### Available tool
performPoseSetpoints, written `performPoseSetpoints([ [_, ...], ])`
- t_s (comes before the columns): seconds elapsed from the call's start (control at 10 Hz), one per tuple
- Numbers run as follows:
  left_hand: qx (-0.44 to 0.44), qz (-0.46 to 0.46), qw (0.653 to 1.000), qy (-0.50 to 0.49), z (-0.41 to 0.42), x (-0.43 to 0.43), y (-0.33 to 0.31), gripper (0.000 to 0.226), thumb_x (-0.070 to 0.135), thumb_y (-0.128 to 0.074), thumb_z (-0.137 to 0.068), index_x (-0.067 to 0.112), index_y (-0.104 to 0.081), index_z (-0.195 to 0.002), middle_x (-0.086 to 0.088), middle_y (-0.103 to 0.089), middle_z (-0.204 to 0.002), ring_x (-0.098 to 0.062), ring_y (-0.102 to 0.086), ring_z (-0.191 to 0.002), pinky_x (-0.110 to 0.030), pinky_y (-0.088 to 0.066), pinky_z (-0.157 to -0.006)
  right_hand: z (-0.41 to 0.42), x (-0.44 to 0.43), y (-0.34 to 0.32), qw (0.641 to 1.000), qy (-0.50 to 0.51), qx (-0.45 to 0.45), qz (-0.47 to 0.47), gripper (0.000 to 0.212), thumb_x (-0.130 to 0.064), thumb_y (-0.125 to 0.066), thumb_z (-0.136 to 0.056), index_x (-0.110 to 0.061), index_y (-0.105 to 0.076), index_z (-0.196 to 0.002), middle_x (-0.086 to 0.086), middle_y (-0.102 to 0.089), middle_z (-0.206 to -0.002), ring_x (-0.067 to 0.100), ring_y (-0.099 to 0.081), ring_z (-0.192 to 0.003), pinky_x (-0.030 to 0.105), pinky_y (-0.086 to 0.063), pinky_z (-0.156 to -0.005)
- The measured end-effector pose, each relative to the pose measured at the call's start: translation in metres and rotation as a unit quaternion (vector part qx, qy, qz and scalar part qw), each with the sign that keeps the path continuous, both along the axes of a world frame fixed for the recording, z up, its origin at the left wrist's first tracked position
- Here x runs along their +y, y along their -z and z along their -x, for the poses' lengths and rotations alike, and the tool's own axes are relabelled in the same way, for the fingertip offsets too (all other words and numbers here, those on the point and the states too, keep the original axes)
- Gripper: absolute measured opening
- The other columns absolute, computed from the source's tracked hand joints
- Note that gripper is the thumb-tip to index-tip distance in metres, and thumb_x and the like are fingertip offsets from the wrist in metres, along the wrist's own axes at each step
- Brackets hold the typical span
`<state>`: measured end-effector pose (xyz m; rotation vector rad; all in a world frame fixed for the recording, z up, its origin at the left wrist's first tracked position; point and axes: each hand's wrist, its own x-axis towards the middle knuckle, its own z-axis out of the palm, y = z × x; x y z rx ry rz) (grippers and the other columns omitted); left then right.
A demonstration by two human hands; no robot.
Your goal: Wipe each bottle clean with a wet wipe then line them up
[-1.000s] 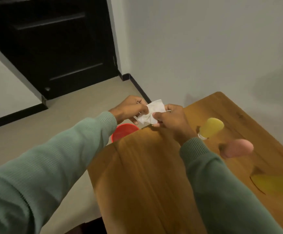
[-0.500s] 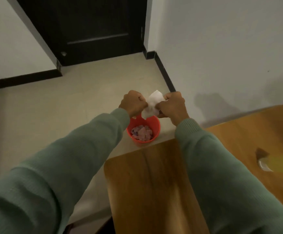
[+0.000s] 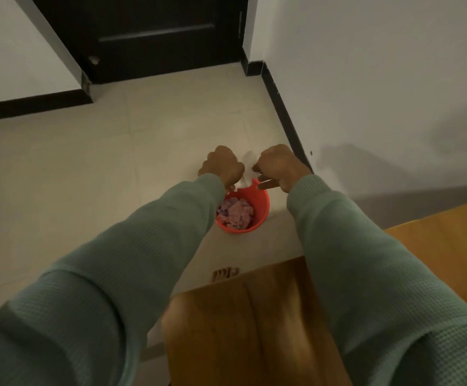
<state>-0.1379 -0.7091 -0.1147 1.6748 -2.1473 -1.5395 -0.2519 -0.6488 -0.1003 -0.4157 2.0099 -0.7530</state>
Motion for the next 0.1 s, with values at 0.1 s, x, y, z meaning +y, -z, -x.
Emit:
performPoseSetpoints([
  [0.1, -0.004, 0.012, 1.000, -0.010, 0.0015, -0.0035, 0.0052, 0.025, 0.023, -0.059, -0.074, 0.014, -0.059, -0.097, -0.011, -0.068, -0.092, -0.031, -0.070, -0.077, -0.046, -0.059, -0.076, 0.0037, -0.0009, 0.0100, 1.000, -0.001, 0.015, -0.024, 0.017, 0.001, -0.051, -0.087, 0.006, -0.061, -0.101, 0.022, -0.067, -0.101, 0.034, -0.069, -0.082, 0.051, -0.058, -0.067],
])
